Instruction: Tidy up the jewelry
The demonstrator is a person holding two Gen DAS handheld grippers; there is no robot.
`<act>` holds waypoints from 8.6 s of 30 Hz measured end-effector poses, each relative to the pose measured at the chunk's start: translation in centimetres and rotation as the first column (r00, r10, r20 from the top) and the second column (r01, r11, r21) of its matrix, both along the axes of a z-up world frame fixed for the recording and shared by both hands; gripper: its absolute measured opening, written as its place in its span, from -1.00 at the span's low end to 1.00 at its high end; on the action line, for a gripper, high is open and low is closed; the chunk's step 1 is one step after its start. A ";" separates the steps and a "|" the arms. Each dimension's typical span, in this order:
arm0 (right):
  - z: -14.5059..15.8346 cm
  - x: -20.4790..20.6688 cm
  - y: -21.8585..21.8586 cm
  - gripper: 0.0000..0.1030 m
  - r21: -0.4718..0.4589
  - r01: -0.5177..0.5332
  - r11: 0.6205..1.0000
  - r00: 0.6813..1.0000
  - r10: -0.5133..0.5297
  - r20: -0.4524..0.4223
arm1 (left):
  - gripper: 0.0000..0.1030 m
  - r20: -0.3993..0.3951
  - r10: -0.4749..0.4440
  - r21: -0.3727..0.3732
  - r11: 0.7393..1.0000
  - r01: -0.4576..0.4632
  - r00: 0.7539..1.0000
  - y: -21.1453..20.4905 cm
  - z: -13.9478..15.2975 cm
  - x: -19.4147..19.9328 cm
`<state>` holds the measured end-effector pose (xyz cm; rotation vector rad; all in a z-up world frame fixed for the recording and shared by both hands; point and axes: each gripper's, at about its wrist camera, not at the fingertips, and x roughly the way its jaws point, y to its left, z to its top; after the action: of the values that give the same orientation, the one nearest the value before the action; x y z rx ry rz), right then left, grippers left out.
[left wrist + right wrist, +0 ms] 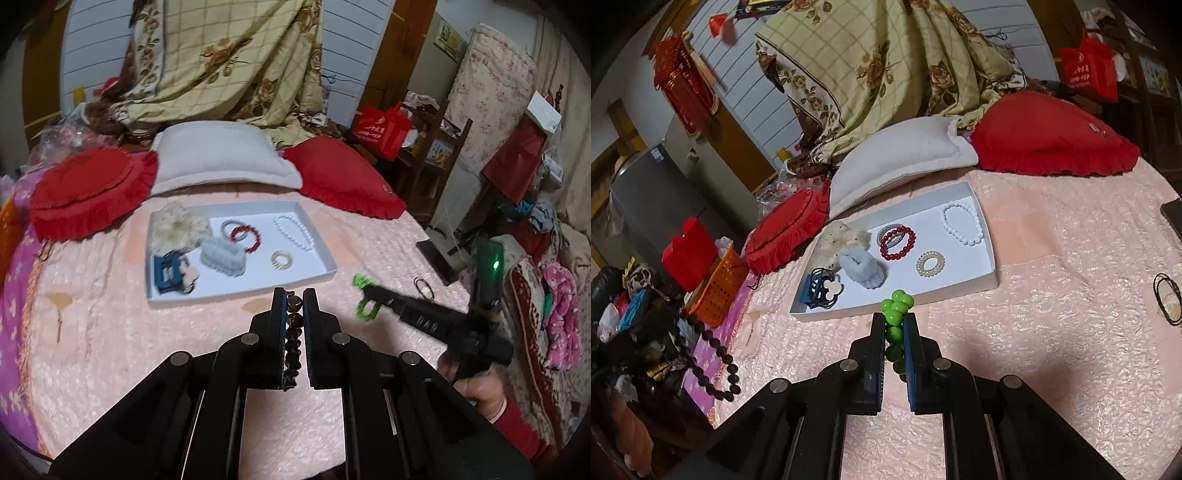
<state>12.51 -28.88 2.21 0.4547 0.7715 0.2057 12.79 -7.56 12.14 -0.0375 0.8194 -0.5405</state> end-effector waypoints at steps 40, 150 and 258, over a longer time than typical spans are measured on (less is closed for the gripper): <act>-9.2 14.9 -0.3 -0.80 -0.073 0.014 0.997 0.971 -0.031 -0.236 | -0.82 -0.189 0.072 0.194 0.980 -0.035 0.979 -3.6 -15.0 14.2; -5.5 -5.0 9.3 -0.24 -0.408 0.082 0.909 0.991 -0.117 -0.062 | 0.67 0.149 0.481 0.197 0.842 -0.502 0.864 6.7 -8.2 -8.7; -4.6 -4.5 10.3 -0.22 -0.474 0.086 0.876 0.993 -0.113 -0.028 | 0.67 -0.028 0.432 0.267 0.872 -0.410 0.901 5.2 -12.7 -7.2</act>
<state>7.98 -18.53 -2.40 0.0336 0.8185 -0.0957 5.61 -2.32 -0.53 -0.0023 0.9284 -0.0157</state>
